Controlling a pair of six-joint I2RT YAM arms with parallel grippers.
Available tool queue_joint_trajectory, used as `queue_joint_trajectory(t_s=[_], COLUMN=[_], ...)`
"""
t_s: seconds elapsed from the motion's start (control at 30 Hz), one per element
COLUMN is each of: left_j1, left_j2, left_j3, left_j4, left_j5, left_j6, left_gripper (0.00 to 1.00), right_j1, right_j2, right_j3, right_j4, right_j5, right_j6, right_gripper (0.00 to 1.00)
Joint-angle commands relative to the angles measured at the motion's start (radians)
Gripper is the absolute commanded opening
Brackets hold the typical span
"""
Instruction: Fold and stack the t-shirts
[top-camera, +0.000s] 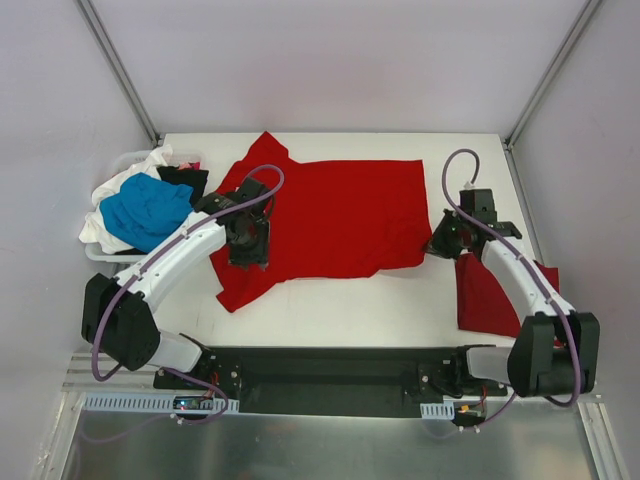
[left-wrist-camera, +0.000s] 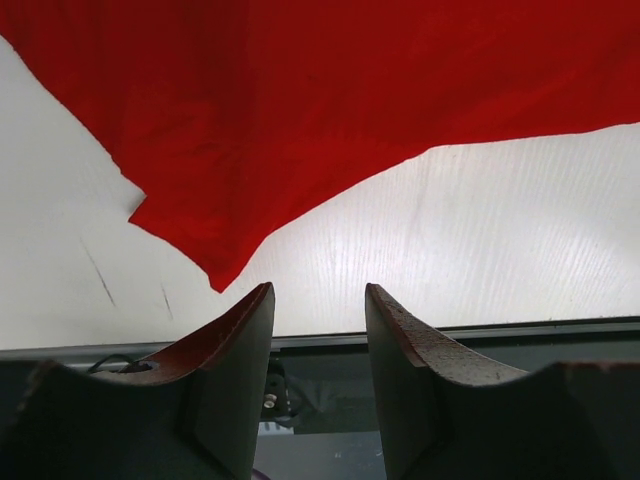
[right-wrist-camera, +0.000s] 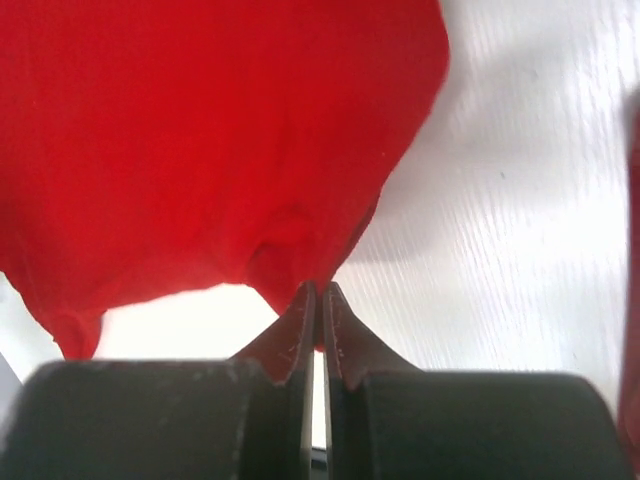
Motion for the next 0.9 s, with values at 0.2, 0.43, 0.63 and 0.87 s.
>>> queue_joint_trajectory(t_s=[0.2, 0.43, 0.63, 0.87], left_j1=[-0.002, -0.002, 0.012, 0.012], left_j2=[0.06, 0.057, -0.006, -0.152], left_j3=[0.025, 0.004, -0.108, -0.228], left_j4=[0.073, 0.078, 0.021, -0.183], left_j5=[0.041, 0.031, -0.024, -0.114], left_j6=[-0.012, -0.044, -0.176, -0.38], left_gripper=[0.42, 0.42, 0.42, 0.44], right_j1=[0.004, 0.008, 0.075, 0.156], right_j2=[-0.169, -0.123, -0.057, 0.007], right_j3=[-0.014, 0.056, 0.161, 0.135], right_j4=[-0.278, -0.382, -0.412, -0.363], right_j5=[0.047, 0.071, 0.091, 0.051], right_j6=[-0.023, -0.026, -0.056, -0.061], right_gripper=[0.01, 0.87, 0.87, 0.86])
